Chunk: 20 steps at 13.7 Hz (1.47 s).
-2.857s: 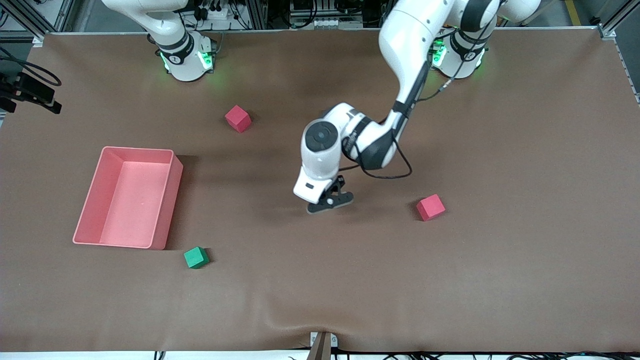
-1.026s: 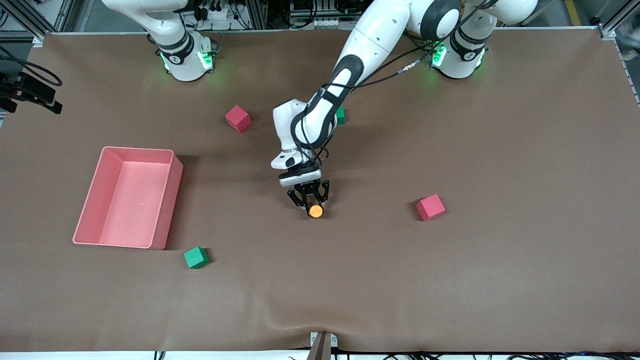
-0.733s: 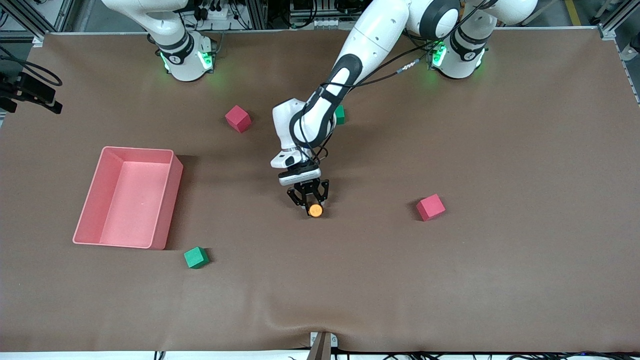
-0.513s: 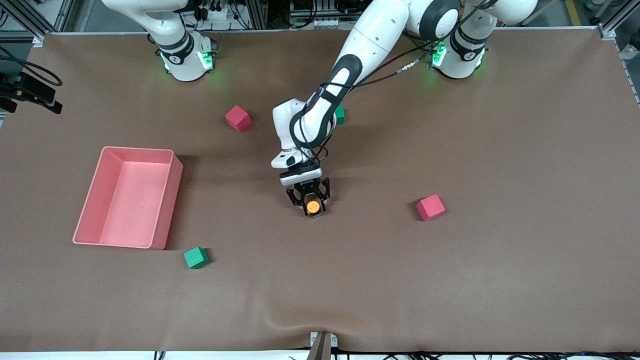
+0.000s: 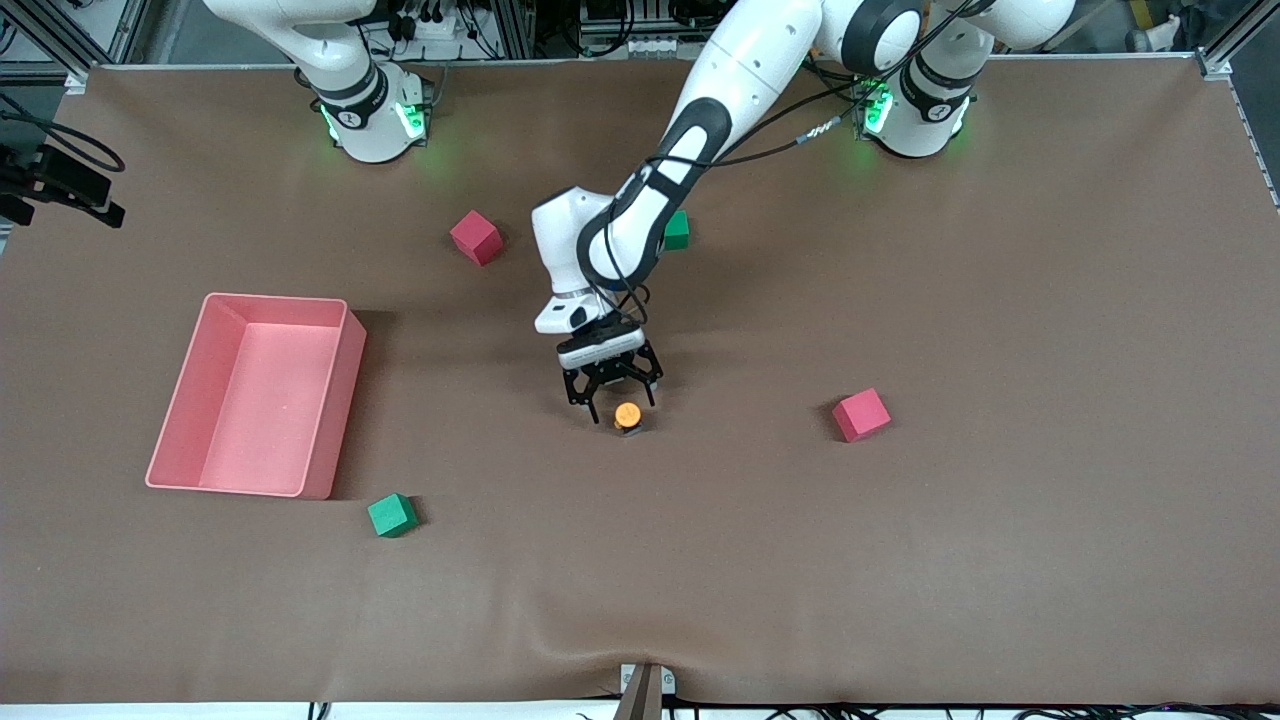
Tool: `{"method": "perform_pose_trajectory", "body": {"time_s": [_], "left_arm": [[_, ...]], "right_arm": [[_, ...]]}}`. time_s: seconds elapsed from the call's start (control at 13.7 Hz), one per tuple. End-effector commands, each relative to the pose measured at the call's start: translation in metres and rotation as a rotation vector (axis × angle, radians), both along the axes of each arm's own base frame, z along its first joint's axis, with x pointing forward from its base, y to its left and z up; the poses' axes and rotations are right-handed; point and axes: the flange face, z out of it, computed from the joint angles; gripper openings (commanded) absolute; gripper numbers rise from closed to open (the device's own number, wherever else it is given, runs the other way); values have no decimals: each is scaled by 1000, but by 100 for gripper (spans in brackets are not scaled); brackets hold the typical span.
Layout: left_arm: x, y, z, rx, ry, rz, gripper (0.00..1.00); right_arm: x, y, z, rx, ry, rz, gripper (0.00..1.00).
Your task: Place and upright button with both arms
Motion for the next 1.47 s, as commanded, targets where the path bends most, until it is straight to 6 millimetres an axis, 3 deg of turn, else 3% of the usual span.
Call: {"method": "perform_pose_trajectory", "body": {"time_s": [0.0, 0.22, 0.44, 0.66, 0.95, 1.39], "left_arm": [[-18, -4, 48, 32, 129, 46, 100], [-20, -2, 77, 12, 208, 89, 100], [-6, 5, 133, -77, 206, 126, 100], [36, 49, 206, -144, 289, 179, 100], [85, 120, 276, -212, 369, 235, 100], [152, 252, 340, -251, 428, 349, 100]], "right_arm": [[-3, 2, 5, -17, 1, -10, 100], [-3, 1, 5, -17, 1, -11, 100], [-3, 1, 5, -17, 1, -11, 100], [-3, 2, 5, -17, 2, -10, 100], [-3, 1, 5, -19, 2, -11, 100], [-3, 2, 5, -19, 2, -10, 100]]}}
